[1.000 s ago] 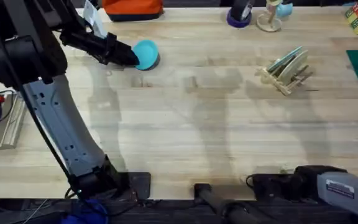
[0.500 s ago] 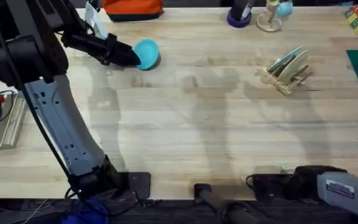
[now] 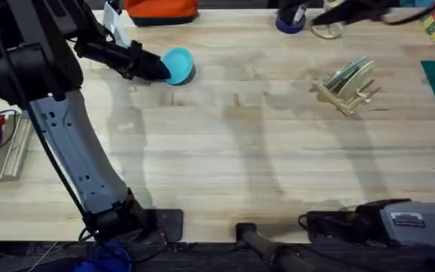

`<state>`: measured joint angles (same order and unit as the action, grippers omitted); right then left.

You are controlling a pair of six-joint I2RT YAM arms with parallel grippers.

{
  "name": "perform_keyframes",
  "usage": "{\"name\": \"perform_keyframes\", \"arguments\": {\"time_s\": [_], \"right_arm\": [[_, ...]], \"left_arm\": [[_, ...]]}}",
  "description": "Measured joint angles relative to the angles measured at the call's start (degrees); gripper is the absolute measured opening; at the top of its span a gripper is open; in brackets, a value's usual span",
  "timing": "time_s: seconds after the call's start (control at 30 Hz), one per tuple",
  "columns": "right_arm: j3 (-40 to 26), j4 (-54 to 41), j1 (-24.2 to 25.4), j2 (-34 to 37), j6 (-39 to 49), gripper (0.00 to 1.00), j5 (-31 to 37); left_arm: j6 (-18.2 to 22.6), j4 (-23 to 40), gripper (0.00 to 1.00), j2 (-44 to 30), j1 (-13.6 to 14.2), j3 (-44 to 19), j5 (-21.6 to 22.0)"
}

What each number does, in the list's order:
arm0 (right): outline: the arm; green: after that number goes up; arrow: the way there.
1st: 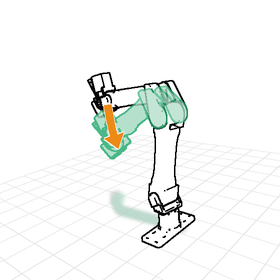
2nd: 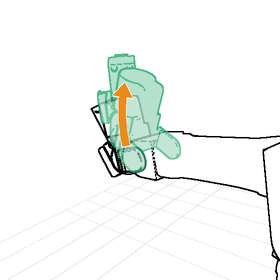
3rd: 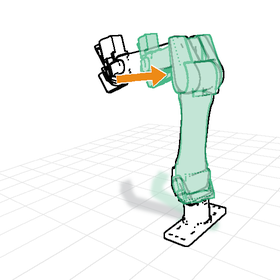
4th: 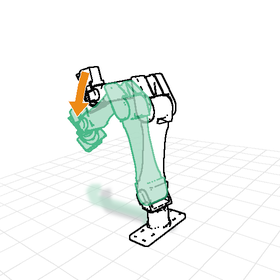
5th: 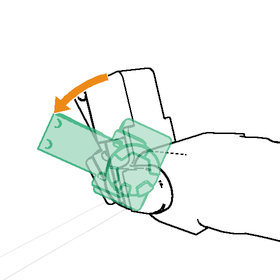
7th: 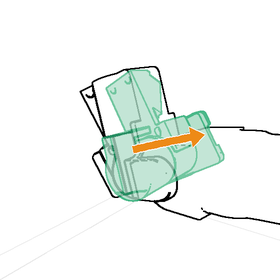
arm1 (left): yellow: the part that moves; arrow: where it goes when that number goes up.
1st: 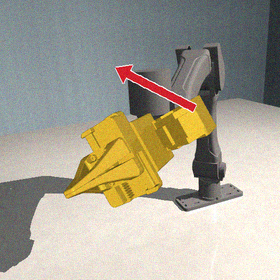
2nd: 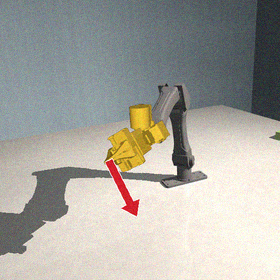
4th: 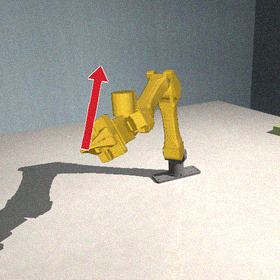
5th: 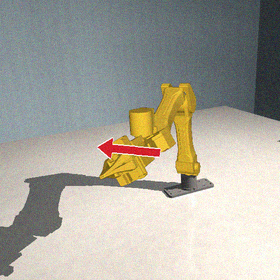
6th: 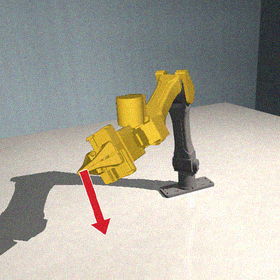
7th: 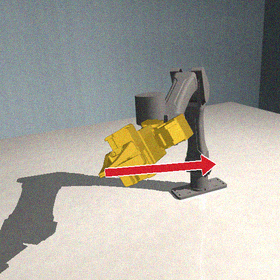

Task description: Pick up the plates from the table one by one and place each into a slot on the dish rack.

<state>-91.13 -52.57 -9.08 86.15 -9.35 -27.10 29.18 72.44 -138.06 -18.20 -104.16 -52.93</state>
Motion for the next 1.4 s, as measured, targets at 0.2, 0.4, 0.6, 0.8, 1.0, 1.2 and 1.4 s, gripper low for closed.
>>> {"name": "perform_keyframes", "arguments": {"time_s": [0.2,0.4,0.6,0.8,1.0,1.2,1.4], "right_arm": [[0.0,4.3,-6.3,5.0,-6.9,0.995,-0.3],[0.0,5.9,-10.3,9.1,-17.9,0.995,1.8],[0.0,8.2,-12.6,11.8,-28.5,0.995,3.7],[0.0,9.7,-13.2,12.6,-36.0,0.995,4.0],[0.0,14.0,-13.5,12.6,-37.6,0.995,5.5],[0.0,20.8,-16.1,14.8,-35.3,0.995,8.2],[0.0,26.0,-18.5,21.8,-30.0,0.995,8.7]], "left_arm": [[0.0,0.0,0.04,0.0,0.0,0.0,0.0],[0.0,0.0,0.041,0.0,0.0,0.0,0.0],[0.0,0.0,0.041,0.0,0.0,0.0,0.0],[0.0,0.0,0.041,0.0,0.0,0.0,0.0],[0.0,0.0,0.041,0.0,0.0,0.0,0.0],[0.0,0.0,0.041,0.0,0.0,0.0,0.0],[0.0,0.0,0.04,0.0,0.0,0.0,0.0]]}}
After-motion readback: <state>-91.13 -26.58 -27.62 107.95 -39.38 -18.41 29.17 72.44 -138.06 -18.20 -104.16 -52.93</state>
